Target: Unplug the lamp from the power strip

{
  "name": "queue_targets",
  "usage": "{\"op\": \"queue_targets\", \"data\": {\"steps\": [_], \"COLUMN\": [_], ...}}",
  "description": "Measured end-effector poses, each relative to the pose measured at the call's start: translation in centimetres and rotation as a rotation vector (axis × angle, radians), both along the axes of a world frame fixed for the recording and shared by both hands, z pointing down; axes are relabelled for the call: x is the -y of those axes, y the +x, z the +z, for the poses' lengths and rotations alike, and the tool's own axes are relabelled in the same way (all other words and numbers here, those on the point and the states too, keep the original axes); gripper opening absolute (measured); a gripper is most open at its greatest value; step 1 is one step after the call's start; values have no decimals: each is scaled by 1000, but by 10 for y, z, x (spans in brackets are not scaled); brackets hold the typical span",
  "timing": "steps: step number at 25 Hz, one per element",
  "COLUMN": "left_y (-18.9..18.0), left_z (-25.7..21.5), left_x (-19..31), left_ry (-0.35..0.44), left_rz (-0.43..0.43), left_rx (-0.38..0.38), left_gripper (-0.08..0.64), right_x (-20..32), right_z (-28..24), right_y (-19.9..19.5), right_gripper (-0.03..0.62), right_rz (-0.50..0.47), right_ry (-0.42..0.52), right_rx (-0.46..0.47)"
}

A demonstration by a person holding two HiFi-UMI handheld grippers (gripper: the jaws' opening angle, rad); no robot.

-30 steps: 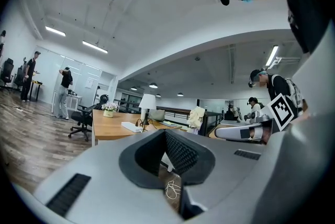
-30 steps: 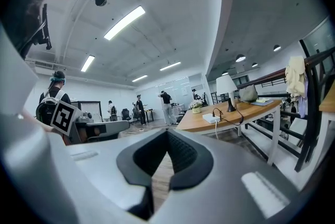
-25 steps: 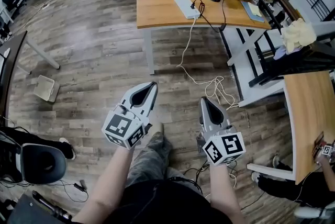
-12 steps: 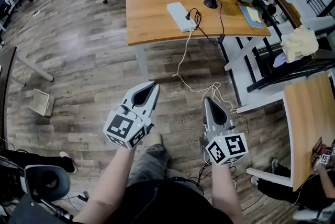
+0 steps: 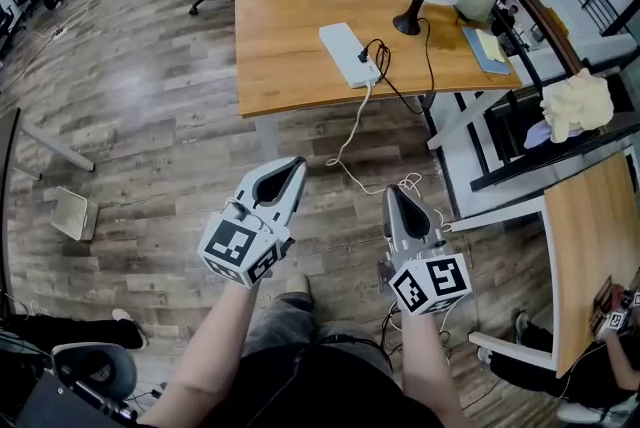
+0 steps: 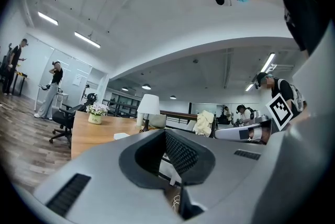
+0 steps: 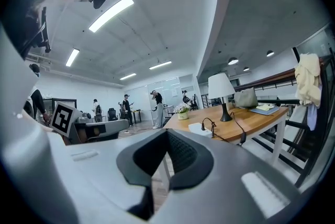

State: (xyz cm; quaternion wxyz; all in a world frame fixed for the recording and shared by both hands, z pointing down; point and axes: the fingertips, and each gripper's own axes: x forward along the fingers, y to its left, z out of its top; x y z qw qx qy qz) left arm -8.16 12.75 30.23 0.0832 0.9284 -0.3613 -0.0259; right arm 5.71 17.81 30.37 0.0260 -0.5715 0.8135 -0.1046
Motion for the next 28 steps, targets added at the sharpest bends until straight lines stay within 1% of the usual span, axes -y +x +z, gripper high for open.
{"op": "queue_targets", "data": {"steps": [13, 21, 28], "left_y": [-4, 2, 7], "left_z": [-2, -4, 3], "left_x": [29, 56, 91], "left_ry": [-1, 10, -8], "left_rz": [4, -7, -16], "left_rx": [-20, -22, -8], "left_gripper": [-5, -5, -5], "right_x": [27, 62, 106], "right_z": [4, 8, 13], "right_y": [-3, -6, -7], "right_gripper": [8, 8, 8], "right_rz": [24, -15, -59], "right_ry": [-16, -13, -20], "right_rx": [-14, 0, 1]}}
